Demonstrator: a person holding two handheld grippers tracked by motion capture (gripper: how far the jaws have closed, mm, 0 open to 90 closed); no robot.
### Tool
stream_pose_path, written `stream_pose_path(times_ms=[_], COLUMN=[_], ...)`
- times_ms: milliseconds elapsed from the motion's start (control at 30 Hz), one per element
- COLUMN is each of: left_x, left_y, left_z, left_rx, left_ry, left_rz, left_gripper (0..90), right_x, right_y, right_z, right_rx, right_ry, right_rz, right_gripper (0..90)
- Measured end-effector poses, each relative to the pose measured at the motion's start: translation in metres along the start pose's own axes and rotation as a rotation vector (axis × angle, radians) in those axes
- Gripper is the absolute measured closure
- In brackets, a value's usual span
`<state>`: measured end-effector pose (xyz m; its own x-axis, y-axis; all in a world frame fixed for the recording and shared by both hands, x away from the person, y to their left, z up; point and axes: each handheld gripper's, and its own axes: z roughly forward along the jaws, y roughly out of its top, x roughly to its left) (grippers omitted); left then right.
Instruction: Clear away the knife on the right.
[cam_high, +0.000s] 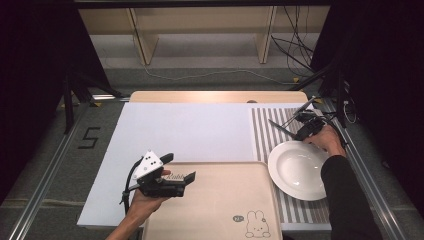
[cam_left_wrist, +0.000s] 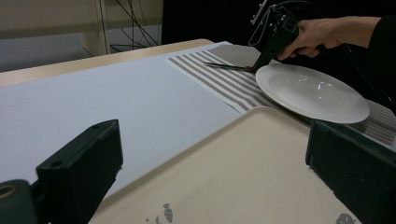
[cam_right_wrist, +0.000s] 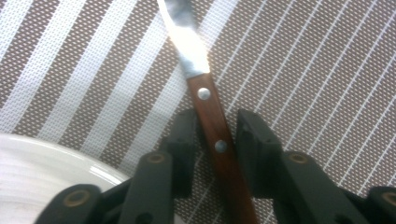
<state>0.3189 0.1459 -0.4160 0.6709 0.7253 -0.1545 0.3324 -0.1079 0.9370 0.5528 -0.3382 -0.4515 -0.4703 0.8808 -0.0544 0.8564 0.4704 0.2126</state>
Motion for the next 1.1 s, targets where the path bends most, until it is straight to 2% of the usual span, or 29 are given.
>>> stream_pose_path(times_ms=[100,200,333,467,633,667,700,867,1100], left_x=[0.000,0.000,0.000,0.001,0.000,0.000,0.000,0.000,0.000], left_y=[0.000,0.000,0.000,0.000,0.000,0.000,0.000,0.000,0.000], left_z=[0.000,0.000,0.000,0.001,0.001,0.001,0.001,0.001,0.002], left_rx=[0.001,0.001,0.003,0.004,0.003,0.003,0.003,0.004,0.003], left_ry=[0.000,-0.001,0.000,0.001,0.004,0.004,0.004,0.005,0.006], left_rz=[0.000,0.002,0.000,-0.002,-0.003,-0.003,-0.003,-0.001,-0.002], left_gripper=[3.8,3.8,3.7,3.8,3.8,3.8,3.8,3.8,3.8], right_x=[0.002,0.003,0.007,0.009,0.009,0.009,0.009,0.008,0.011], right_y=[0.001,0.002,0.002,0.001,0.001,0.001,0.000,-0.003,-0.006], right_z=[0.000,0.000,-0.001,-0.005,-0.020,-0.020,-0.026,-0.039,-0.053], right_rx=[0.000,0.002,0.006,-0.022,-0.103,-0.103,-0.138,-0.197,-0.262], right_ry=[0.001,-0.014,-0.044,-0.079,-0.132,-0.132,-0.152,-0.192,-0.184], right_rz=[-0.032,-0.038,-0.074,-0.102,-0.118,-0.118,-0.115,-0.127,-0.140], right_gripper=[75.7,76.6,77.1,77.2,77.2,77.2,77.3,77.3,77.3])
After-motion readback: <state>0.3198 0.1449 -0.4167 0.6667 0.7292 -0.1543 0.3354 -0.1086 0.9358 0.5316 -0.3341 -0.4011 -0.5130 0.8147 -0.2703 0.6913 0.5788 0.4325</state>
